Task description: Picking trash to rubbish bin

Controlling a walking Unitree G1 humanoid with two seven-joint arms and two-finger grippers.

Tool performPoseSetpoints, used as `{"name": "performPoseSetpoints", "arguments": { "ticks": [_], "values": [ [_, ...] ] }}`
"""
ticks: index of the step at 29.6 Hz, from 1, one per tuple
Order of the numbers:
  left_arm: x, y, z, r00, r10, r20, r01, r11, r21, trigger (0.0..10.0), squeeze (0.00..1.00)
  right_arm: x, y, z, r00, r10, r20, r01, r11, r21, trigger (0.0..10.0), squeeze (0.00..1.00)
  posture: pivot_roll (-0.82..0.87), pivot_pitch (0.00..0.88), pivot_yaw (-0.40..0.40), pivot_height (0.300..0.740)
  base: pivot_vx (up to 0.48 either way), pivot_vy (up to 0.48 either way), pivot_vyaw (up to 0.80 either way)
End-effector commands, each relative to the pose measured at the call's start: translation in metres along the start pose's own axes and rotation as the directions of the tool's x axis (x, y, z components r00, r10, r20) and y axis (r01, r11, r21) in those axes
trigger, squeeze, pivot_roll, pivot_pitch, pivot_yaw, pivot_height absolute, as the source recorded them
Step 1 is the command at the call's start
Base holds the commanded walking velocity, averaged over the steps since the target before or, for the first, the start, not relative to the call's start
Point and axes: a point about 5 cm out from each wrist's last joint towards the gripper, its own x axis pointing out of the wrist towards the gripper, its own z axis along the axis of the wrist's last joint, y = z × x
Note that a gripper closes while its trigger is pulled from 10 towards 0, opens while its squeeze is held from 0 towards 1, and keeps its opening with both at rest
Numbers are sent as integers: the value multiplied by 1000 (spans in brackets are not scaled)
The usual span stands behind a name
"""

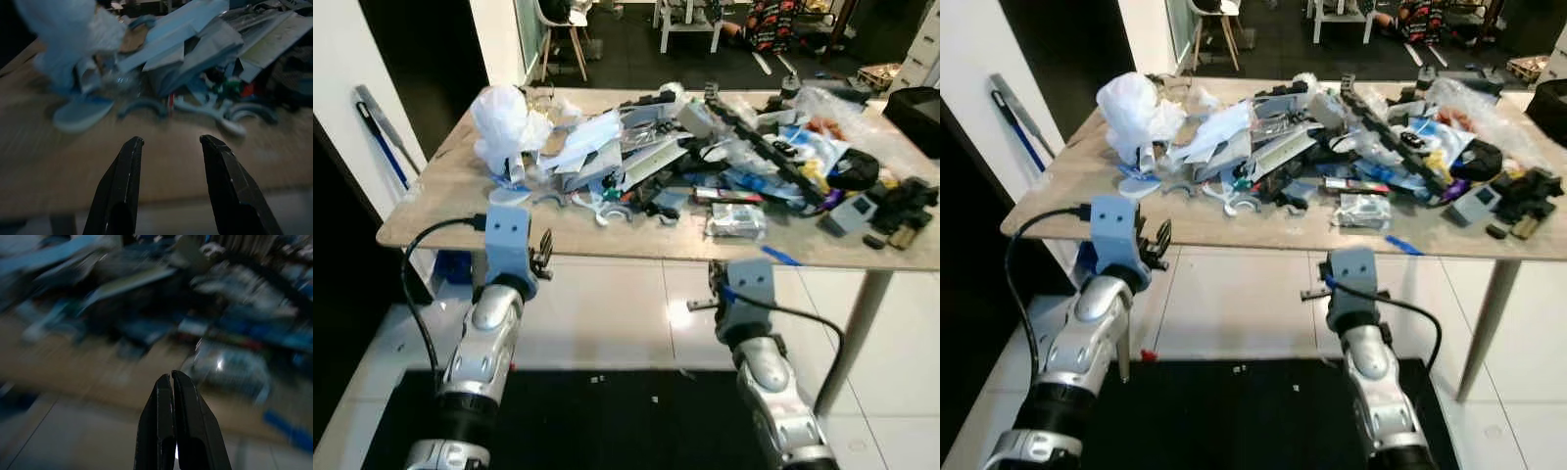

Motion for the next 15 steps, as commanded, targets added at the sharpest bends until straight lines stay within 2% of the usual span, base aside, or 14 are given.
{"name": "performPoseSetpoints", "arguments": {
  "ticks": [1, 10, 15],
  "values": [
    [-1, -3, -1, 1000, -19, -13, 19, 1000, 3, 10000, 0, 0, -5, 1, 1000, -20, -10, 20, 1000, 2, 10000, 0, -61, 93, 51, 740, 446, 0, 0],
    [-7, -9, 0, 997, -77, -1, 77, 997, -8, 10000, 0, -2, -4, -1, 999, -12, -41, 12, 1000, 2, 10000, 0, -59, 90, 48, 740, 433, 0, 0],
    [-12, -12, 4, 990, -137, 38, 137, 990, -11, 10000, 0, -6, 0, -4, 998, 5, -55, -6, 1000, -6, 10000, 0, -61, 90, 49, 740, 0, 0, 0]
  ]
}}
